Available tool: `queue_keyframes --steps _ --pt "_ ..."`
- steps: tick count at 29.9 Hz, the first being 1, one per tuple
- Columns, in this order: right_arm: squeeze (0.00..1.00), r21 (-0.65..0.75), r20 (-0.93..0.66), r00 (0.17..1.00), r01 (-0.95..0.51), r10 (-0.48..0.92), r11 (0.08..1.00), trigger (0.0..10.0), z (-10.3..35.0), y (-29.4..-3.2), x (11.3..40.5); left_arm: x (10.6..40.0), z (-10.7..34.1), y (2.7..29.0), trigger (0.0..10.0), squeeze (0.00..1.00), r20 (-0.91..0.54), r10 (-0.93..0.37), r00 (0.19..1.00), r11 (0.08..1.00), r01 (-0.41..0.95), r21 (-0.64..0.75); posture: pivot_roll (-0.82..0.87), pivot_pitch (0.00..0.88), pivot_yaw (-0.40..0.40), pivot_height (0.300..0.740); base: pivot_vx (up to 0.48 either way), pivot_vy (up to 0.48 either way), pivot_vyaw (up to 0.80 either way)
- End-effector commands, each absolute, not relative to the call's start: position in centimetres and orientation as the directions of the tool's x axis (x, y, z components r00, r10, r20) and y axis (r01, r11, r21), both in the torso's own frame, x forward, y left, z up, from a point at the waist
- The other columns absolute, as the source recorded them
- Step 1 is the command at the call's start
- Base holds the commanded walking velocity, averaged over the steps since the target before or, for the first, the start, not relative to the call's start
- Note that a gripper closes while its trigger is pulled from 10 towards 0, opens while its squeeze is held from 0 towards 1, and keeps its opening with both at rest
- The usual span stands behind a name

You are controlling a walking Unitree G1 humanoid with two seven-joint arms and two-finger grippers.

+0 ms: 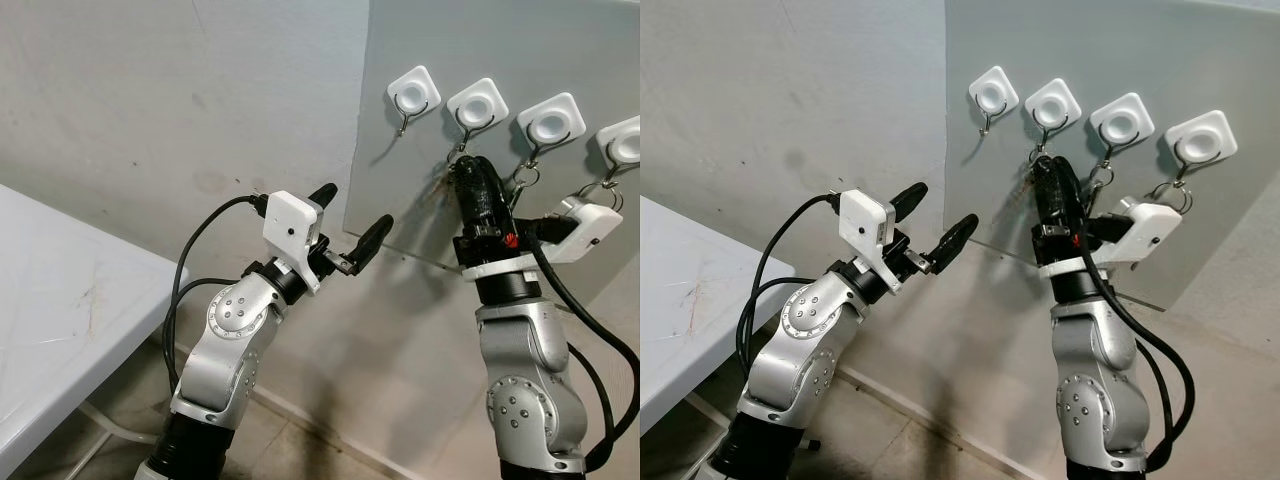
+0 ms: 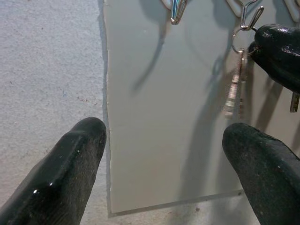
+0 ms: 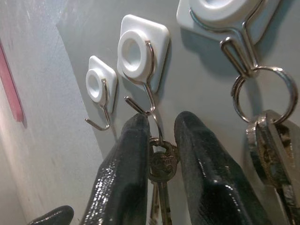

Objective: Hang keys on a hook

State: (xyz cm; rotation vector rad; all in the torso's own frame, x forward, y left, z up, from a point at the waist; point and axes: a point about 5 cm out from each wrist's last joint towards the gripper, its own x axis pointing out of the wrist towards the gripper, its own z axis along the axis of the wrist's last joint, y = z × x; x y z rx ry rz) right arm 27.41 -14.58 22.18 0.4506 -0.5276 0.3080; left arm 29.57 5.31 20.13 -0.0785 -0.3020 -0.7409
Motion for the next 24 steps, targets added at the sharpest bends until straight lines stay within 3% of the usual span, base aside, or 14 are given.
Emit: queue_keyframes --steps 1,12,13,15,16,24 --pt "1.00 0.334 0.517 0.838 -0.384 0.173 0.861 10.0 21.4 -14.5 27.5 29.5 20.6 5.6 10.0 0.00 0.316 -0.635 0.704 0.750 0.660 0.038 0.00 0.000 -0.003 0.740 0.000 0.000 0.00" --pt "1.00 0.298 0.465 0.862 -0.365 0.200 0.882 10.0 19.6 -14.4 27.5 29.6 20.3 6.0 10.0 0.00 0.314 -0.605 0.732 0.775 0.632 0.019 0.01 0.000 -0.011 0.740 0.000 0.000 0.00" --pt "0.24 0.289 0.444 0.872 -0.355 0.204 0.889 10.0 18.9 -14.4 27.5 29.7 20.2 6.1 10.0 0.00 0.311 -0.593 0.743 0.784 0.620 0.015 0.01 0.000 -0.015 0.740 0.000 0.000 0.00" --pt "0.24 0.283 0.433 0.878 -0.347 0.204 0.894 10.0 18.6 -14.4 27.5 29.8 20.1 6.2 10.0 0.00 0.309 -0.587 0.749 0.790 0.613 0.013 0.01 0.000 -0.016 0.740 0.000 0.000 0.00" --pt "0.00 0.280 0.425 0.882 -0.344 0.206 0.896 10.0 18.3 -14.4 27.5 29.8 20.0 6.3 10.0 0.00 0.308 -0.580 0.754 0.794 0.607 0.008 0.01 0.000 -0.016 0.740 0.000 0.000 0.00" --pt "0.00 0.263 0.330 0.922 -0.296 0.203 0.918 10.0 15.0 -14.8 27.5 30.6 18.0 7.7 10.0 0.00 0.259 -0.506 0.823 0.846 0.531 -0.036 0.01 0.000 -0.022 0.740 0.000 0.000 0.00"
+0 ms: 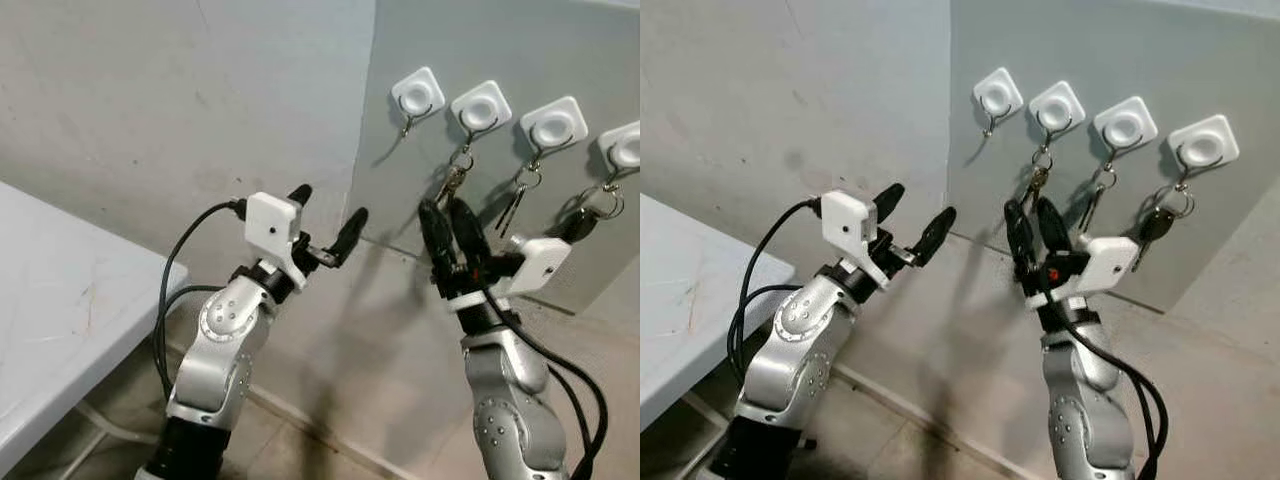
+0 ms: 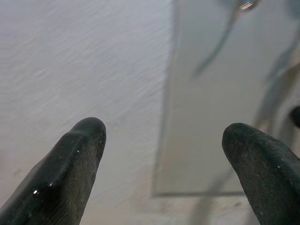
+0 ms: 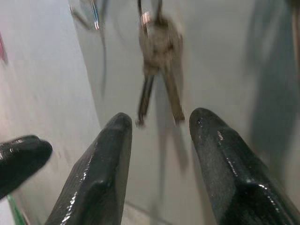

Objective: Hang keys on a hook

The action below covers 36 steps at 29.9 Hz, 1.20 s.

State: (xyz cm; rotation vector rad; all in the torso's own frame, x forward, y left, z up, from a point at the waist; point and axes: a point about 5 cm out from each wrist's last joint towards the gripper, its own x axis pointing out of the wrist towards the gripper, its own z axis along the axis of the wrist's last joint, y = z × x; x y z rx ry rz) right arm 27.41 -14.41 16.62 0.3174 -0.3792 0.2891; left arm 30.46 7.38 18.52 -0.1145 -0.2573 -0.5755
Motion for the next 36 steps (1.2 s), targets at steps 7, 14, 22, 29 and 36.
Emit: queue_keyframes --steps 7,14,22,29,36 --pt "0.00 0.233 0.243 0.955 -0.225 0.168 0.946 10.0 11.9 -15.8 27.1 31.0 15.1 9.5 10.0 0.00 0.183 -0.412 0.893 0.901 0.429 -0.066 0.01 0.000 -0.028 0.740 0.000 0.000 0.00" --pt "0.00 0.205 0.184 0.969 -0.202 0.165 0.958 10.0 9.7 -16.4 26.3 30.7 12.7 10.6 10.0 0.00 0.141 -0.342 0.929 0.934 0.352 -0.056 0.00 0.000 -0.032 0.740 0.000 0.000 0.00" --pt "0.00 0.103 0.082 0.974 -0.217 0.210 0.971 10.0 6.4 -16.5 25.3 30.2 9.3 11.6 10.0 0.00 0.069 -0.290 0.954 0.954 0.294 -0.057 0.00 0.000 -0.033 0.740 0.000 0.000 0.00" --pt "0.00 0.072 0.001 0.980 -0.200 0.200 0.977 10.0 4.2 -17.2 24.5 29.6 6.8 12.8 10.0 0.00 0.007 -0.263 0.965 0.965 0.263 -0.009 0.00 0.000 -0.037 0.740 0.000 0.000 0.00" --pt "0.00 0.065 -0.104 0.979 -0.167 0.174 0.984 10.0 1.6 -18.2 23.6 28.8 4.2 13.8 10.0 0.00 -0.062 -0.235 0.970 0.972 0.235 0.001 0.01 0.000 -0.040 0.740 0.000 0.000 0.00"
